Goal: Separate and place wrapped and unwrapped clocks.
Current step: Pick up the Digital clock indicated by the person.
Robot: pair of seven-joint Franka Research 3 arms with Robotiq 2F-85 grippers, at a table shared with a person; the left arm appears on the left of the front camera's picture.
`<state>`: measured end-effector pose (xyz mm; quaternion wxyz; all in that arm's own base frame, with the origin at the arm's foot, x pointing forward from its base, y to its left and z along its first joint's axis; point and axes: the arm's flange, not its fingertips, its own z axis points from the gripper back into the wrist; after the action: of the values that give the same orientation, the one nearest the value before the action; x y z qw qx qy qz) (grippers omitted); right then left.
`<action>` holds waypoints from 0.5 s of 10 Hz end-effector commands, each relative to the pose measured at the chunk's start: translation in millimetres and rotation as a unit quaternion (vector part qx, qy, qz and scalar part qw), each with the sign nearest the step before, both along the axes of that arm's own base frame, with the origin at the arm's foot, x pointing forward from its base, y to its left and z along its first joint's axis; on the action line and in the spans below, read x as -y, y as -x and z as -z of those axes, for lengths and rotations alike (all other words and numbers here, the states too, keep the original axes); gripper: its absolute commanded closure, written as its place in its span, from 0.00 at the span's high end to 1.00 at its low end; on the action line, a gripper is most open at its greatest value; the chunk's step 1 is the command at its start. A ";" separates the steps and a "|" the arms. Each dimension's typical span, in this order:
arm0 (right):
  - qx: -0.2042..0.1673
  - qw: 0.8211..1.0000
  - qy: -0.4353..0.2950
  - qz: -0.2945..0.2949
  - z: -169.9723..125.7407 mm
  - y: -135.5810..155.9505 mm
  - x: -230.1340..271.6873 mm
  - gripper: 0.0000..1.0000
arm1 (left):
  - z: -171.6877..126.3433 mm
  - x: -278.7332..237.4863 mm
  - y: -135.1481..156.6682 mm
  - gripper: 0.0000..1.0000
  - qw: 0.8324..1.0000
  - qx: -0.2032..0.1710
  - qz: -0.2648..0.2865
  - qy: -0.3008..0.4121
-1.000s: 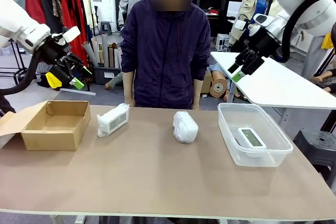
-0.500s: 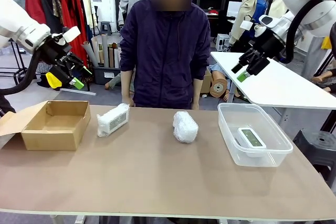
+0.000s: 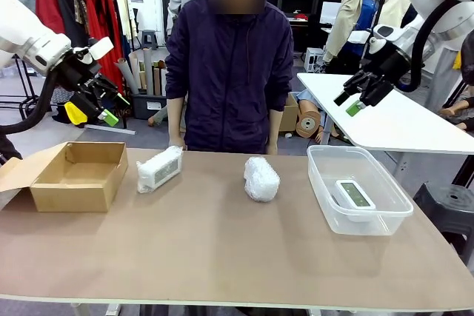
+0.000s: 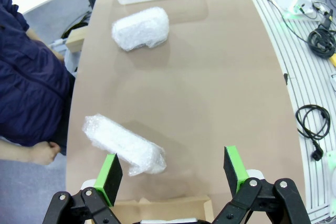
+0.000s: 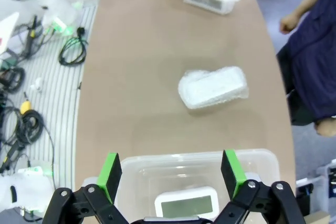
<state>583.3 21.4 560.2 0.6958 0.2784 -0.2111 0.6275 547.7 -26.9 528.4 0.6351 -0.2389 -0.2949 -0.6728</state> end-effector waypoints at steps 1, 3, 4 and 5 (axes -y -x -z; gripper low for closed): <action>-0.001 1.000 0.011 -0.012 -1.9 4.3 -7.3 1.00 | -1.0 0.2 1.4 1.00 1.000 0.003 -0.002 -0.001; -0.001 1.000 0.011 -0.012 -1.9 4.3 -7.3 1.00 | -1.0 0.2 1.4 1.00 1.000 0.003 -0.002 -0.001; -0.001 1.000 0.011 -0.012 -1.9 4.3 -7.3 1.00 | -1.0 0.2 1.4 1.00 1.000 0.003 -0.002 -0.001; -0.001 1.000 0.011 -0.012 -1.9 4.3 -7.3 1.00 | -1.0 0.2 1.4 1.00 1.000 0.003 -0.002 -0.001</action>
<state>582.0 28.4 560.2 0.6913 0.2798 -0.2062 0.6334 547.7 -26.9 528.4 0.6351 -0.2389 -0.2949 -0.6728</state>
